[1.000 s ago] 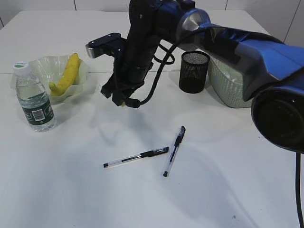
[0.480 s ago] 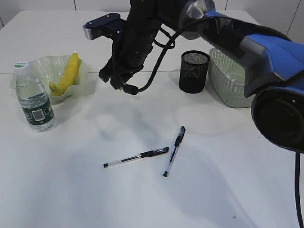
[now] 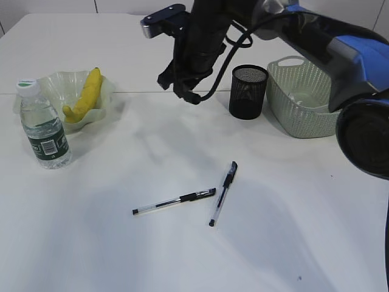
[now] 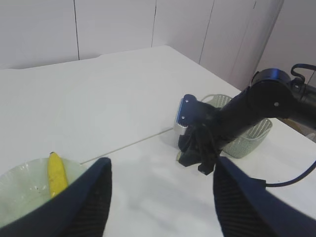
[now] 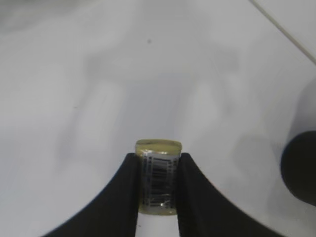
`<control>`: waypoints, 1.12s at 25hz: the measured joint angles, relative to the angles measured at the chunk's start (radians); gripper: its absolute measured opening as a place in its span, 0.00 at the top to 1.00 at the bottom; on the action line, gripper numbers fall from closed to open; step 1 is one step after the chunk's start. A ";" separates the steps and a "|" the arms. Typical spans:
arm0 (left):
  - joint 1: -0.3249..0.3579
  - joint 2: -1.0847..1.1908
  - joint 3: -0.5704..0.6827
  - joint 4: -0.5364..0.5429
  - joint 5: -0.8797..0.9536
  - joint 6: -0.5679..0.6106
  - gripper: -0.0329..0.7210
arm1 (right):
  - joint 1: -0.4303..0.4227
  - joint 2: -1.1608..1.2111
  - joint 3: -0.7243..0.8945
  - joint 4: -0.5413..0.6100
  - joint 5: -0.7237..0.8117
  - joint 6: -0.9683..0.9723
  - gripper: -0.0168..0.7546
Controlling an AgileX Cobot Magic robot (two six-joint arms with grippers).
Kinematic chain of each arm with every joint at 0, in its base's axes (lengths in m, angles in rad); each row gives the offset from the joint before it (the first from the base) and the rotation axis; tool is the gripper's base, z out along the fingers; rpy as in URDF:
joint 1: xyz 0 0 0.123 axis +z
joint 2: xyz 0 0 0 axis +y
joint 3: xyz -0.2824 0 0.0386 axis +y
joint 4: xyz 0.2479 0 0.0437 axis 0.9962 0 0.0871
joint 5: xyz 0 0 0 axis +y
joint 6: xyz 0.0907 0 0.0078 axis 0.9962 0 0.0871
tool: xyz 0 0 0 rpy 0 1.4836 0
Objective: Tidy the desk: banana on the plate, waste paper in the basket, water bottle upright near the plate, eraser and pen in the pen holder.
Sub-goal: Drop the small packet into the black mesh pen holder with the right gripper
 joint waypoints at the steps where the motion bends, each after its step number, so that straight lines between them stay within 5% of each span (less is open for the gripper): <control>1: 0.000 0.000 0.000 0.000 0.000 0.000 0.36 | -0.015 0.000 -0.003 -0.007 0.002 0.008 0.79; 14: 0.000 0.000 0.000 -0.002 0.000 -0.002 0.36 | -0.168 -0.003 -0.046 -0.020 -0.056 0.095 0.79; 28: 0.000 0.000 0.000 -0.006 0.002 -0.012 0.37 | -0.182 -0.003 -0.046 -0.032 -0.302 0.185 0.79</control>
